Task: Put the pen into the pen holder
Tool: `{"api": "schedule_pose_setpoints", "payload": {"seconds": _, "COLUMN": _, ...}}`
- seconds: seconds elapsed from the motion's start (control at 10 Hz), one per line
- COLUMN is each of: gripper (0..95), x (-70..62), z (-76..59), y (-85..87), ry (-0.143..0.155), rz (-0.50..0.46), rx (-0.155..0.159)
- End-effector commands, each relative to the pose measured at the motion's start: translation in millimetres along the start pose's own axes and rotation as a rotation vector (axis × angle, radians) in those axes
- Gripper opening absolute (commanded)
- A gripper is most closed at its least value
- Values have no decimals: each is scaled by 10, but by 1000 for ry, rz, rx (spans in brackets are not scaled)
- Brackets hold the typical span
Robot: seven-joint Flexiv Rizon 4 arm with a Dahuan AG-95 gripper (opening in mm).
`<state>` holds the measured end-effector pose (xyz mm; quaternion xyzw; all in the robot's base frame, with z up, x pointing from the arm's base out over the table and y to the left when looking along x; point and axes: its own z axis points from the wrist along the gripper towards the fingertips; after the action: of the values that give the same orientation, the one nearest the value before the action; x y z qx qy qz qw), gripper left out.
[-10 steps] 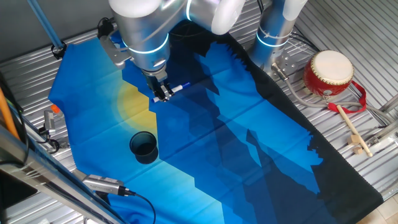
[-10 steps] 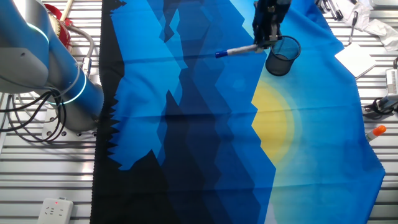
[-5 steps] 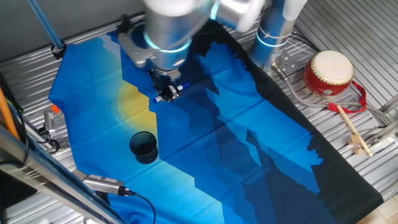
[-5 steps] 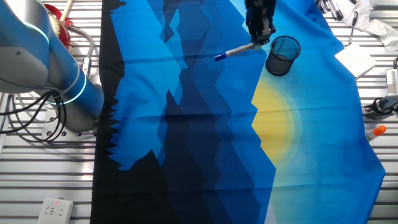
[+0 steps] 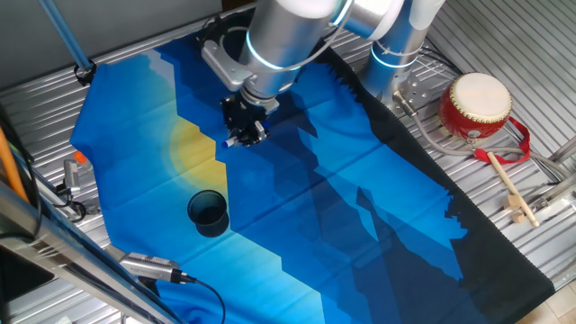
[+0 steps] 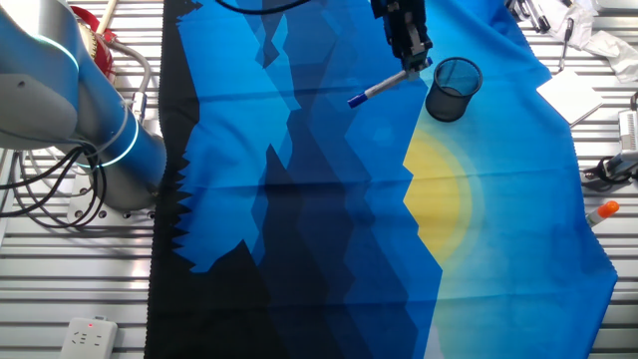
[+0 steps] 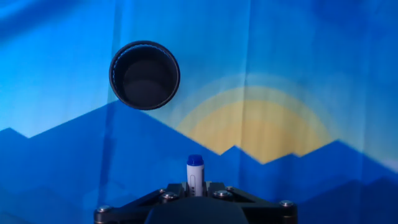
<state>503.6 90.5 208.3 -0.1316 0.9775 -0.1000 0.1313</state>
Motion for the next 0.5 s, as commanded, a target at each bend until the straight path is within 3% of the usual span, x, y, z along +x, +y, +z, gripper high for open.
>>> {"api": "schedule_pose_setpoints", "payload": {"seconds": 0.1, "gripper": 0, "x": -6, "z": 3, "y": 0, "ry": 6, "rz": 4, "rx": -4}}
{"api": "schedule_pose_setpoints", "payload": {"seconds": 0.5, "gripper": 0, "x": -6, "z": 3, "y": 0, "ry": 0, "rz": 12, "rx": -18}}
